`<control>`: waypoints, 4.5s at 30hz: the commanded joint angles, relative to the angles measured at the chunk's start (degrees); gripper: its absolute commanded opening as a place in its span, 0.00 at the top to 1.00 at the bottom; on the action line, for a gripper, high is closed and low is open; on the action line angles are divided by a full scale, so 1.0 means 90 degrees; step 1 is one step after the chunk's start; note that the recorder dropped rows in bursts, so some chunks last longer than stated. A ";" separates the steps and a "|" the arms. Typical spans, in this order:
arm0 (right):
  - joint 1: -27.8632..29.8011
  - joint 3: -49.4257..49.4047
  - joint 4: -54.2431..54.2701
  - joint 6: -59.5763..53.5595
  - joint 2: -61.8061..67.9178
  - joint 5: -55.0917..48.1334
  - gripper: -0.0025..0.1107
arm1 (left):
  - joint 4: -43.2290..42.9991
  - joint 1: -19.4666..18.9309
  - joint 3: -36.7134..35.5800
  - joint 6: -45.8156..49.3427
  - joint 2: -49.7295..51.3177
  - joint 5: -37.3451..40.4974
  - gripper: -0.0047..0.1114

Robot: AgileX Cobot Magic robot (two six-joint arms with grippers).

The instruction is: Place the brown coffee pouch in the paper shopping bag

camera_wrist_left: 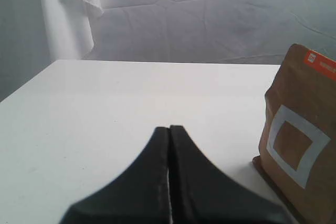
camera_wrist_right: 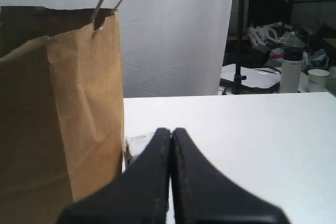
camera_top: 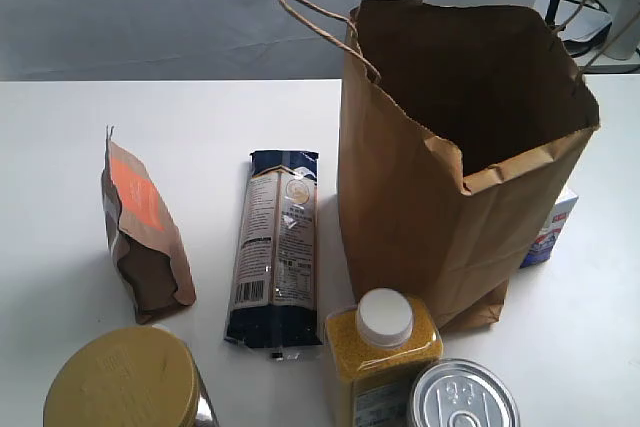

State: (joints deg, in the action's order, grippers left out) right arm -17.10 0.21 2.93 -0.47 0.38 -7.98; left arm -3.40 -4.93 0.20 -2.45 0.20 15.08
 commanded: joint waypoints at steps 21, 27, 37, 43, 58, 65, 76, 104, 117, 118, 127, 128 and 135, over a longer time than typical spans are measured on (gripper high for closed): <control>-0.0939 0.1651 0.1383 0.0560 0.0299 0.0415 0.98 | -0.0029 -0.0024 -0.0023 -0.0018 -0.0022 -0.0012 0.96; -0.2229 0.3736 0.1868 -0.0904 0.2506 -0.1315 0.98 | -0.0029 -0.0024 -0.0023 -0.0018 -0.0022 -0.0012 0.96; -0.3979 0.6402 0.3131 -0.2204 0.6140 -0.2172 0.98 | -0.0029 -0.0024 -0.0023 -0.0018 -0.0022 -0.0012 0.96; -0.5237 0.7922 0.2822 -0.1979 0.8076 -0.2380 0.98 | -0.0029 -0.0024 -0.0023 -0.0018 -0.0022 -0.0012 0.96; -0.5792 1.3434 0.0595 0.0629 1.2913 -0.6510 0.89 | -0.0029 -0.0024 -0.0023 -0.0018 -0.0022 -0.0012 0.96; -0.5792 1.4748 0.0624 0.0896 1.4071 -0.6615 0.40 | -0.0029 -0.0024 -0.0023 -0.0018 -0.0022 -0.0012 0.96; -0.5778 1.4932 0.0546 0.1054 1.5388 -0.6277 0.40 | -0.0029 -0.0024 -0.0023 -0.0018 -0.0022 -0.0012 0.96; -0.6141 1.4947 -0.0137 0.1035 1.3591 -0.5863 0.98 | -0.0029 -0.0024 -0.0023 -0.0018 -0.0022 -0.0012 0.96; -0.6543 1.4947 -0.1370 0.1106 1.1620 -0.6881 0.98 | -0.0029 -0.0024 -0.0023 -0.0018 -0.0022 -0.0012 0.96; -0.6543 1.4947 -0.1674 0.1170 1.1466 -0.6887 0.98 | -0.0029 -0.0024 -0.0023 -0.0018 -0.0022 -0.0012 0.96; -0.6543 1.4930 -0.3052 0.1558 1.0174 -0.6887 0.98 | -0.0029 -0.0024 -0.0023 -0.0018 -0.0022 -0.0012 0.96; -0.6543 1.4930 -0.3255 0.1555 1.0058 -0.6887 0.98 | -0.0029 -0.0024 -0.0023 -0.0018 -0.0022 -0.0012 0.96; -0.6223 1.4756 -0.3945 0.1725 0.9681 -0.6887 0.98 | -0.0029 -0.0024 -0.0023 -0.0018 -0.0022 -0.0012 0.96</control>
State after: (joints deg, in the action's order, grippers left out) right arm -75.09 134.32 -30.38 14.32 88.58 -71.89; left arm -3.40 -4.93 0.20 -2.45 0.20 15.08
